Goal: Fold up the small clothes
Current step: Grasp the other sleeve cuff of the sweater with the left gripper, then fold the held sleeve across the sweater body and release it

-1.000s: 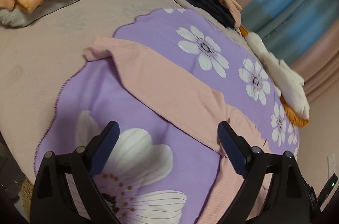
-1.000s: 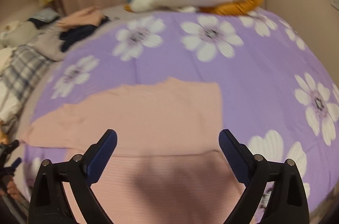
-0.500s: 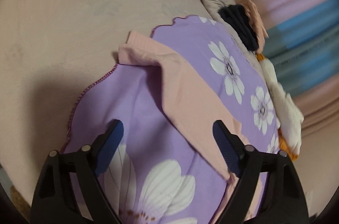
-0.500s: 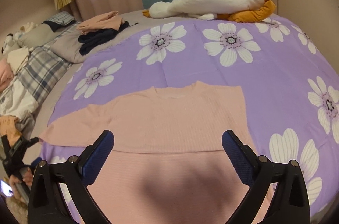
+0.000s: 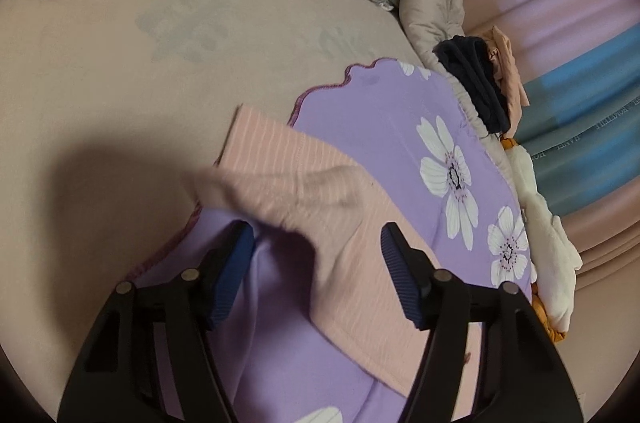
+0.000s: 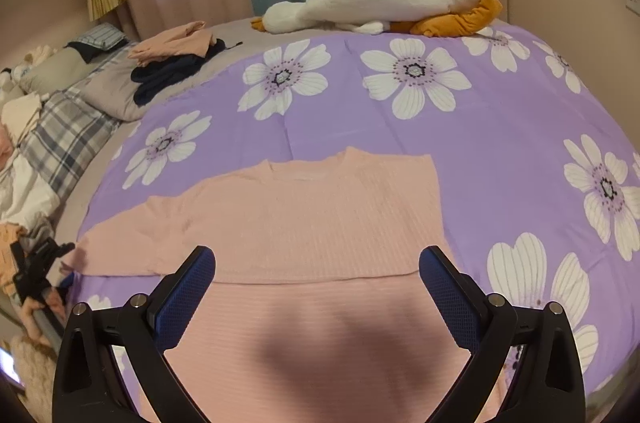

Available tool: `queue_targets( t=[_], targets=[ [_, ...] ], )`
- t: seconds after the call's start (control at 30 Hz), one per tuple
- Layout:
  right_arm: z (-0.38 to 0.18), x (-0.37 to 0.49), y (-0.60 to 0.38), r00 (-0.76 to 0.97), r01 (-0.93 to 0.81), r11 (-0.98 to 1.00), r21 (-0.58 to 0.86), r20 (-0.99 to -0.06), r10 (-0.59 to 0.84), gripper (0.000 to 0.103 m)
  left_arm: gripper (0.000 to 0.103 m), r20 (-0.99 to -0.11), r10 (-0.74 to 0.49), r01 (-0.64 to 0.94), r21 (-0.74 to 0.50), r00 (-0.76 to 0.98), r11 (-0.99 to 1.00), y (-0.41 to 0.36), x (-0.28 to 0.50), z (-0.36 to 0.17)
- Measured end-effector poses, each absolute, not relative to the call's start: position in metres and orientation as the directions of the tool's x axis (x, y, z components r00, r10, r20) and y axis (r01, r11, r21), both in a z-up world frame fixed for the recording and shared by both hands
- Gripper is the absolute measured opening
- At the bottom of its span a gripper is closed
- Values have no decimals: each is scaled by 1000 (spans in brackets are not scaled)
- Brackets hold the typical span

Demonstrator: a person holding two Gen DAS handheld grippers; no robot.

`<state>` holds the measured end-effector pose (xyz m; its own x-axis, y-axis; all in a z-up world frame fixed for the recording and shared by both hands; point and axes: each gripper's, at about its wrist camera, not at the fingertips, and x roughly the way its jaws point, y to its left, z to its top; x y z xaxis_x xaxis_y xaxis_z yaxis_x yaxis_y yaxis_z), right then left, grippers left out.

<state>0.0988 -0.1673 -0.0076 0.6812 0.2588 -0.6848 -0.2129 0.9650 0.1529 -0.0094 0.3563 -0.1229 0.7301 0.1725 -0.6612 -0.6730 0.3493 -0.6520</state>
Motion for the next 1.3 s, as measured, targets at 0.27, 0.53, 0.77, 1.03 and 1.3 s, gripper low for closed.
queue_targets(
  t=[0.27,0.53,0.77,1.03,1.3],
  targets=[
    [-12,101,-173,674,-190,968,162,-696,248,101,4,-667,214,-692,-623,714,365,356,6,-119],
    [-14,103,-182,673,-166,970,178,-699,244,101,1,-604,266,-653,-620,751,434,338,17,-80],
    [-15,101,-190,676,-150,968,202,-693,250,101,1,-549,254,-588,-606,797,536,316,38,-40],
    [-16,100,-201,672,-122,965,233,-696,253,101,1,-544,203,-538,-575,814,616,285,60,-20],
    [-18,100,-210,671,-100,964,245,-699,247,101,1,-518,126,-448,-562,846,695,245,79,2]
  ],
)
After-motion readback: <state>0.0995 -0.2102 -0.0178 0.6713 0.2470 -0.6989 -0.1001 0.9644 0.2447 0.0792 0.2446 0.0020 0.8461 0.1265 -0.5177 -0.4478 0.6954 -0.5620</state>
